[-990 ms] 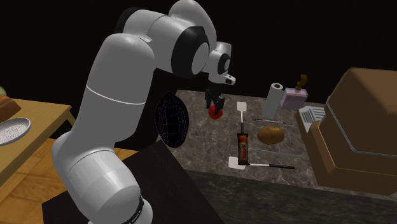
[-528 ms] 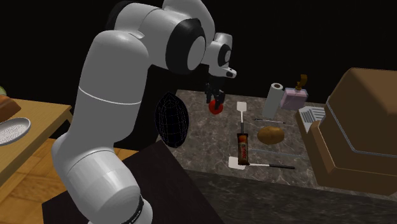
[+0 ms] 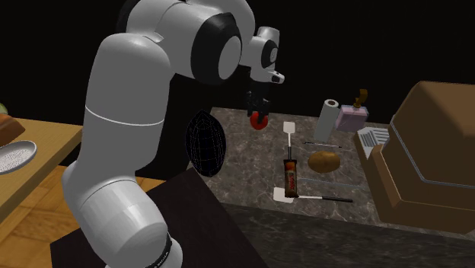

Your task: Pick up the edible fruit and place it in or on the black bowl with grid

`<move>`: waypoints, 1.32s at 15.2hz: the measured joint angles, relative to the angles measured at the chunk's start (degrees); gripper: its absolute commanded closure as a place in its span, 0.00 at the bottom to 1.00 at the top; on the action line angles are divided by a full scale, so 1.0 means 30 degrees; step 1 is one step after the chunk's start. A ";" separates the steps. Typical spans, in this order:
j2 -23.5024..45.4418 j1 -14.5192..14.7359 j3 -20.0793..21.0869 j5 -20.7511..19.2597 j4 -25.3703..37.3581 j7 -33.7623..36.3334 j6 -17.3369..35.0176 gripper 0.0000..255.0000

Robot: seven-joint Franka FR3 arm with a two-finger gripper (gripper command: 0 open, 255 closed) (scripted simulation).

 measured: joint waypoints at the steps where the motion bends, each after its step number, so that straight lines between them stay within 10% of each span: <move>1: -0.0099 -0.0025 0.0004 0.0022 0.0062 -0.0046 -0.0154 1.00; 20: -0.4729 0.2756 0.2637 0.2193 -0.5497 0.4676 0.0806 1.00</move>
